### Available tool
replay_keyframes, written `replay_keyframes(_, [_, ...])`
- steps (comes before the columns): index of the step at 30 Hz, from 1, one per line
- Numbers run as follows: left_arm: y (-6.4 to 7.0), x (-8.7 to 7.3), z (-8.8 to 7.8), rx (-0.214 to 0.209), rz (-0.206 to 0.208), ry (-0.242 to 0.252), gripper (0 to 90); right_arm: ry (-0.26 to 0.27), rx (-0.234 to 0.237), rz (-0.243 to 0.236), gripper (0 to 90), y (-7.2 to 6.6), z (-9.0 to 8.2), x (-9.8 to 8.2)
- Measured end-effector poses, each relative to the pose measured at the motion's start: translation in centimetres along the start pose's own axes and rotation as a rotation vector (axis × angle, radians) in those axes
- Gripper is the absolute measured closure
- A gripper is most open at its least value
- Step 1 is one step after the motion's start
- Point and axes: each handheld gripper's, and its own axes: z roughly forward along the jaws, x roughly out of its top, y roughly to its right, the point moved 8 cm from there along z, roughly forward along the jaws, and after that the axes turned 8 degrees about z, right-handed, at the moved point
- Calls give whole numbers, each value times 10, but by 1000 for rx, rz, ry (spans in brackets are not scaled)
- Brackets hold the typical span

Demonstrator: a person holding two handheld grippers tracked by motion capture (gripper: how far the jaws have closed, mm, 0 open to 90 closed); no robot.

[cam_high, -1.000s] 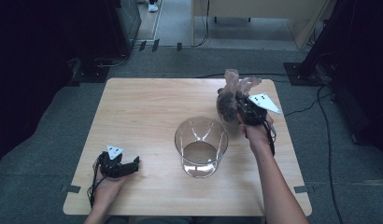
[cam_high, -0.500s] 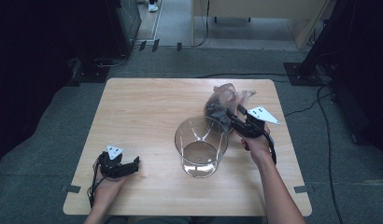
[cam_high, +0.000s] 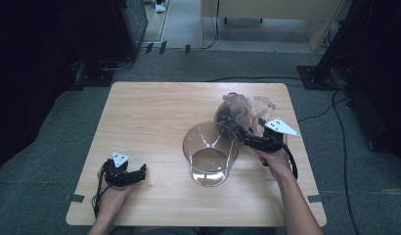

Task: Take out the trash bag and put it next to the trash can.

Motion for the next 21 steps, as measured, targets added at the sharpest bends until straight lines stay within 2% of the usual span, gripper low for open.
replay_keyframes(5, [0, 0, 0, 0, 0, 0, 102, -40, 21, -42, 0, -4, -1, -11])
replay_keyframes(8, [0, 0, 0, 0, 1, -1, 103, -52, 22, -43, 0, -4, -2, -16])
replay_keyframes(21, [0, 0, 0, 0, 2, -2, 102, -69, -52, -16, 0, 16, -16, -35])
